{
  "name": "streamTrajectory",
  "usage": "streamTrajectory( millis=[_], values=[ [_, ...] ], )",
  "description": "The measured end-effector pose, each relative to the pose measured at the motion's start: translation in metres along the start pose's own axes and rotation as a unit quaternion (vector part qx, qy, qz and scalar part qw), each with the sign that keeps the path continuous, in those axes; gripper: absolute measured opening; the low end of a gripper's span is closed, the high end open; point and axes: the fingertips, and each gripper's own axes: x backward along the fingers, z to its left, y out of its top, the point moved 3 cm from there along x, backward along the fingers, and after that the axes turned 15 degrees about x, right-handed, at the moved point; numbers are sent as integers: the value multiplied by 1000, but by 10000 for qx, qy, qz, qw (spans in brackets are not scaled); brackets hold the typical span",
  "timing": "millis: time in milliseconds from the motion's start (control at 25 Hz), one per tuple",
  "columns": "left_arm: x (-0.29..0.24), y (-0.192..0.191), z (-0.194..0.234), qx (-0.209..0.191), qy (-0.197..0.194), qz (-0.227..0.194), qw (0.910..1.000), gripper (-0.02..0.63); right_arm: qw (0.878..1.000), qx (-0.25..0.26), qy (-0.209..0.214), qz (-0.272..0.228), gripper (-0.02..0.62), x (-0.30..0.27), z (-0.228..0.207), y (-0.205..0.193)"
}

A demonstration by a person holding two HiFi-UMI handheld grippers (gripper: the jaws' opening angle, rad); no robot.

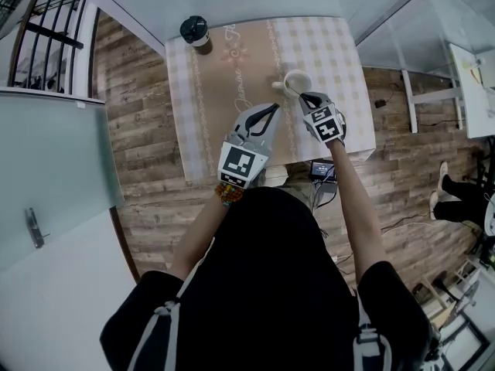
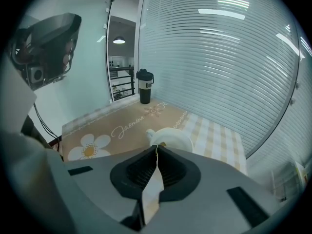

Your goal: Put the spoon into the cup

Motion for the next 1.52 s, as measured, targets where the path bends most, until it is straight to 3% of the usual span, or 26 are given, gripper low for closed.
streamTrajectory(
  millis=[1520],
  values=[
    [7, -3, 6, -42, 37, 28, 10000, 17, 9997, 126, 187, -24, 12, 5, 15, -2]
  ],
)
